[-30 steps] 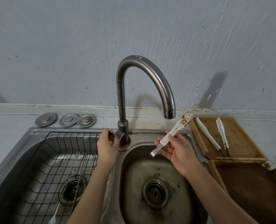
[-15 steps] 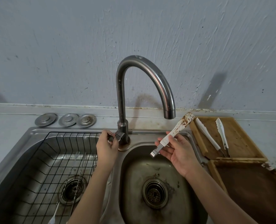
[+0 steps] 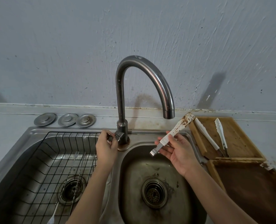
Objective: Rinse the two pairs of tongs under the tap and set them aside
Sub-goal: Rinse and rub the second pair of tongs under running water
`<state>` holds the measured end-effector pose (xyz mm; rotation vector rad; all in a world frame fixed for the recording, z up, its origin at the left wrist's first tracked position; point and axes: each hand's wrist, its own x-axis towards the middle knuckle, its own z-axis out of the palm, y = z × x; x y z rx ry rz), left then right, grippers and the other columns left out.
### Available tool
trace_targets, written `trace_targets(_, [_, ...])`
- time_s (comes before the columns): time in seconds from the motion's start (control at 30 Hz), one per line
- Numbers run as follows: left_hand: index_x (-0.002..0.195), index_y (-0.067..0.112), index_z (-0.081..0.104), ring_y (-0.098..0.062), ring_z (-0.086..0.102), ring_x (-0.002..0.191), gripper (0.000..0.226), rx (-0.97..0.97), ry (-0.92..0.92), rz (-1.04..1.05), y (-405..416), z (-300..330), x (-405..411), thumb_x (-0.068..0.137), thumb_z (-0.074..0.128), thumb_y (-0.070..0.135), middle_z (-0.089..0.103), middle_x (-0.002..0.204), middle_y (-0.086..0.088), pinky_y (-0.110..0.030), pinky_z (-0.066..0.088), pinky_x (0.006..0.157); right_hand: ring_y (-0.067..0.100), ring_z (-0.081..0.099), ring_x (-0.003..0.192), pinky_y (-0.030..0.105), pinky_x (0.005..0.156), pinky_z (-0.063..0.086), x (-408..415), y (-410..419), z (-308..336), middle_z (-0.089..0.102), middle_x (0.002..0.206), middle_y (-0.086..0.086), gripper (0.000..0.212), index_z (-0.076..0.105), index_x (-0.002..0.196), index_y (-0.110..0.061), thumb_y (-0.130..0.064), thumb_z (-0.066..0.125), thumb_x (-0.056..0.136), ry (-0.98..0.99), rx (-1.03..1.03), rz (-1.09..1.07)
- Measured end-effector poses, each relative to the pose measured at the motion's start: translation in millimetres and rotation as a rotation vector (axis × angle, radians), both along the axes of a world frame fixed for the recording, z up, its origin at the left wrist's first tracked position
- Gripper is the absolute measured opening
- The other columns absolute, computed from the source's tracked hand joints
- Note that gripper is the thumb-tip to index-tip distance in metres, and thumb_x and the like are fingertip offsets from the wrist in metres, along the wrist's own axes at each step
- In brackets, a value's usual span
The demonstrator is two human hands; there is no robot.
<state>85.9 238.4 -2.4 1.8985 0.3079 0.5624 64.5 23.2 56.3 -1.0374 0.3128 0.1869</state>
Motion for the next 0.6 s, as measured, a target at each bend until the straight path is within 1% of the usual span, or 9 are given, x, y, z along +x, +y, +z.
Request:
trace_targets(0.13, [0.080,0.006,0.051,-0.021,0.049,0.066,0.013,-0.008,-0.013,0.001,0.7,-2.0,0.9,0.082,0.054,-0.006,0.060,0.078,-0.016,-0.009,0.039,0.057,0.028,0.072,0.080,0.033,0.059,0.059,-0.2,0.0,1.5,0.068,0.098,0.022,0.020,0.055,0.112,-0.008,-0.012,0.047,0.094,-0.003,0.005,-0.006])
trace_targets(0.2, [0.080,0.007,0.051,-0.022,0.050,0.067,0.013,-0.009,-0.013,0.000,1.0,-3.2,0.6,0.083,0.054,-0.006,0.060,0.079,-0.017,-0.009,0.039,0.057,0.028,0.072,0.079,0.033,0.059,0.059,-0.9,-0.4,1.8,0.068,0.097,0.021,0.020,0.055,0.112,-0.008,-0.011,0.046,0.094,-0.004,0.008,-0.006])
trace_targets(0.33, [0.078,0.010,0.050,-0.021,0.051,0.069,0.017,-0.006,-0.024,0.004,1.1,-4.3,-1.2,0.082,0.053,-0.006,0.060,0.080,-0.013,-0.012,0.040,0.058,0.028,0.072,0.079,0.032,0.058,0.059,-2.3,-1.6,1.3,0.068,0.096,0.021,0.020,0.055,0.112,-0.007,-0.011,0.047,0.094,-0.004,0.015,-0.008])
trace_targets(0.43, [0.079,0.010,0.051,-0.021,0.053,0.071,0.015,-0.011,-0.015,-0.007,1.1,-5.3,-1.2,0.084,0.054,-0.004,0.062,0.082,-0.012,-0.016,0.041,0.060,0.028,0.072,0.079,0.032,0.058,0.059,-2.4,-1.8,1.2,0.068,0.097,0.021,0.020,0.054,0.112,-0.007,-0.011,0.047,0.094,-0.004,0.019,-0.007])
trace_targets(0.6, [0.080,0.008,0.051,-0.017,0.049,0.064,0.014,-0.017,-0.027,-0.005,-0.1,-3.4,-2.0,0.083,0.053,-0.006,0.058,0.078,-0.006,-0.009,0.040,0.058,0.028,0.072,0.081,0.033,0.061,0.059,-1.6,-2.0,0.4,0.068,0.099,0.022,0.020,0.053,0.113,-0.007,-0.011,0.047,0.094,0.005,0.024,-0.004])
